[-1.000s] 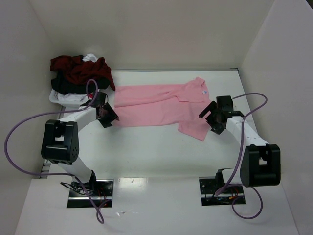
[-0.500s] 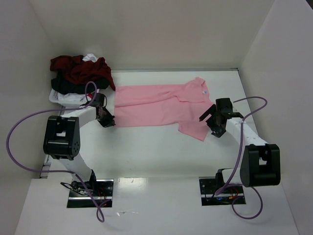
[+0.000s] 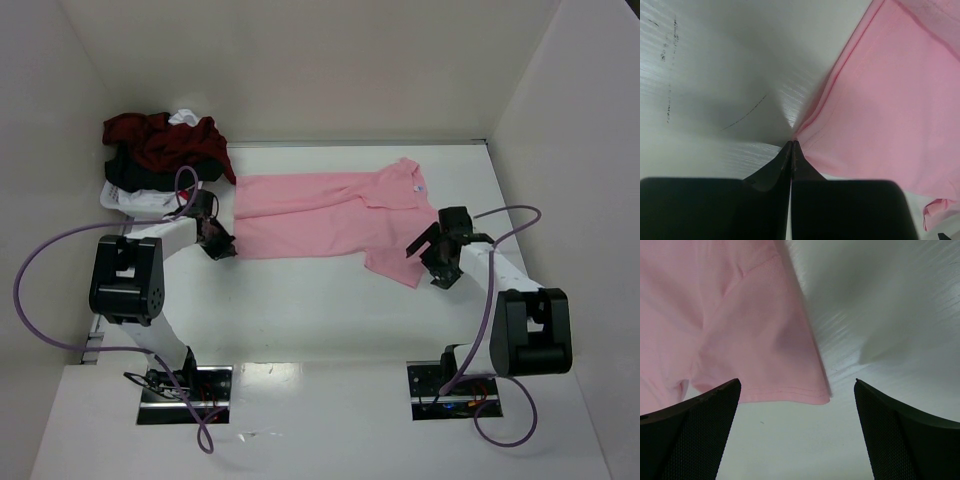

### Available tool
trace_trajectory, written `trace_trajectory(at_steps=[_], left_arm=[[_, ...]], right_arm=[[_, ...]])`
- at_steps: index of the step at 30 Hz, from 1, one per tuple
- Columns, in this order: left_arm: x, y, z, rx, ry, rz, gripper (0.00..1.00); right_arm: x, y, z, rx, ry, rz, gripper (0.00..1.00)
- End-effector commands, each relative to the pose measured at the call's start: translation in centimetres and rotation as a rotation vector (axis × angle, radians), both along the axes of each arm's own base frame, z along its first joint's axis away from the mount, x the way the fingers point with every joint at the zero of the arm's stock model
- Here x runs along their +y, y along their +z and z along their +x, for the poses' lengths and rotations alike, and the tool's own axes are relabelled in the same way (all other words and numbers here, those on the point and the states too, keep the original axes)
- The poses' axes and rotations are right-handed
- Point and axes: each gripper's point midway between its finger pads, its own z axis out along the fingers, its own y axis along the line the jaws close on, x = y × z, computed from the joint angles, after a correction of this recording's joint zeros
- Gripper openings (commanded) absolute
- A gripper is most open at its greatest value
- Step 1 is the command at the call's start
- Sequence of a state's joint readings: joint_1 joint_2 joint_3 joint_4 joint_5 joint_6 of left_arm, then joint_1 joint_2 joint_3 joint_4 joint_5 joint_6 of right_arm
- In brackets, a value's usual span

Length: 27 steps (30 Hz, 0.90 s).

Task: Fold and stack the t-shirts
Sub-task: Grap the side of the flattened tshirt closest away from the robot with both arms

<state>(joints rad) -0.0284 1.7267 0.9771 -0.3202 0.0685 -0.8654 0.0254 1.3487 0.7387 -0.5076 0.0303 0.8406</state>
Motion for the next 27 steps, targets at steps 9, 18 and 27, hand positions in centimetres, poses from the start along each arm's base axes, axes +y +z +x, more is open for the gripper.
trace_trajectory(at_steps=[9,18,27], left_arm=[[-0.1,-0.3,0.6,0.004,-0.023,-0.016,0.0],[-0.1,-0.3,0.8,0.003,-0.023,-0.016,0.0],[-0.4,-0.2,1.0,-0.007,-0.039,-0.029,0.0]], right_arm=[[-0.2,-2.4,0.5,0.034,0.001,-0.006,0.89],[0.3,-4.2,1.0,0.077,0.029,0.013,0.55],[-0.1,-3.9,1.4,0.064,0.029,-0.011,0.07]])
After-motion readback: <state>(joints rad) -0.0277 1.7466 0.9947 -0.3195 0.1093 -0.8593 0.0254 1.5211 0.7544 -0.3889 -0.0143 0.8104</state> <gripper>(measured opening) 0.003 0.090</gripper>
